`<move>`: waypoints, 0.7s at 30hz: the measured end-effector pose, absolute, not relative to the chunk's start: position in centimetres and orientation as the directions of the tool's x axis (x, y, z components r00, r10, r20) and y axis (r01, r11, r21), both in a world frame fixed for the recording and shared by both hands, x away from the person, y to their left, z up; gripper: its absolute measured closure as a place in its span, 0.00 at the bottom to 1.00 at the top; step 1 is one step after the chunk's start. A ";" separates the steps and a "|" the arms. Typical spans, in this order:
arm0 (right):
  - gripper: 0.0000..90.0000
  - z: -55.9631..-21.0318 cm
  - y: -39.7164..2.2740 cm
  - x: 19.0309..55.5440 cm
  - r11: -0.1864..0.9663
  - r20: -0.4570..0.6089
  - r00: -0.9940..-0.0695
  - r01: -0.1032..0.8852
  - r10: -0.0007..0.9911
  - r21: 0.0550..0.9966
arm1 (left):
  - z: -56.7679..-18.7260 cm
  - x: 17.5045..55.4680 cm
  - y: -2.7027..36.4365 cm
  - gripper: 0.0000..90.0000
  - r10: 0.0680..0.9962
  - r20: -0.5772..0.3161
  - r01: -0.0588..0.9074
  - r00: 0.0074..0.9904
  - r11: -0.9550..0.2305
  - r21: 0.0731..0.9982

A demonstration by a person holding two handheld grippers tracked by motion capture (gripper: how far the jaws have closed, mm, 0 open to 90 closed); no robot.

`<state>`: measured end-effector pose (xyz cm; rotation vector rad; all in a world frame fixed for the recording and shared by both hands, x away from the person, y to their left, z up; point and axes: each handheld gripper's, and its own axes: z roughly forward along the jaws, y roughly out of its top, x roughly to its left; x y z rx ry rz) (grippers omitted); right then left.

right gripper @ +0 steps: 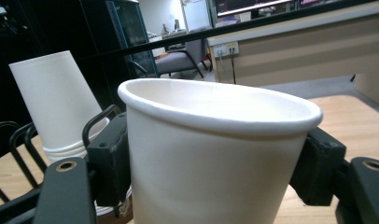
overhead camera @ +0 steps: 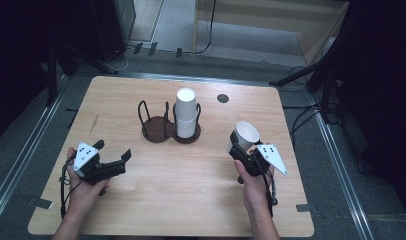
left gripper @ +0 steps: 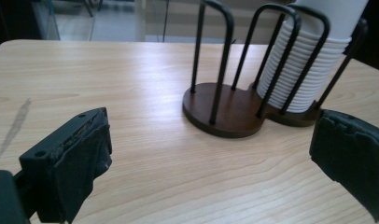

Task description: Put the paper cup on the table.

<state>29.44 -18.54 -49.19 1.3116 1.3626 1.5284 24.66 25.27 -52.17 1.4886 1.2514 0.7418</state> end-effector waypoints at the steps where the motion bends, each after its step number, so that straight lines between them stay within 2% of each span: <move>1: 0.30 -49.2 -18.6 29.5 -0.201 0.225 -0.247 0.119 0.942 0.972 | -52.2 24.6 25.5 0.00 0.957 -0.129 0.339 0.259 0.035 0.940; 6: 0.30 -49.2 -18.6 30.0 -0.156 0.175 -0.241 0.097 0.955 0.983 | -52.8 24.6 26.4 0.00 0.967 -0.107 0.376 0.230 0.013 0.926; 8: 0.30 -49.3 -18.5 30.3 -0.132 0.149 -0.241 0.084 0.959 0.988 | -53.1 24.5 26.7 0.00 0.974 -0.107 0.363 0.201 0.028 0.931; 10: 0.31 -49.5 -18.2 30.5 -0.089 0.104 -0.240 0.075 0.965 0.993 | -53.4 24.3 26.9 0.09 0.984 -0.105 0.344 0.145 0.049 0.938; 12: 0.31 -49.6 -18.0 30.6 -0.065 0.080 -0.233 0.070 0.969 0.995 | -53.6 24.3 27.2 0.10 0.984 -0.118 0.344 0.133 0.066 0.937; 17: 0.32 -50.1 -17.8 31.3 -0.047 0.059 -0.225 0.058 0.972 0.997 | -53.8 24.2 27.5 0.10 0.981 -0.145 0.355 0.131 0.090 0.930; 21: 0.33 -50.6 -18.0 32.0 -0.059 0.072 -0.234 0.063 0.970 0.996 | -53.9 24.3 27.1 0.10 0.984 -0.122 0.368 0.128 0.067 0.927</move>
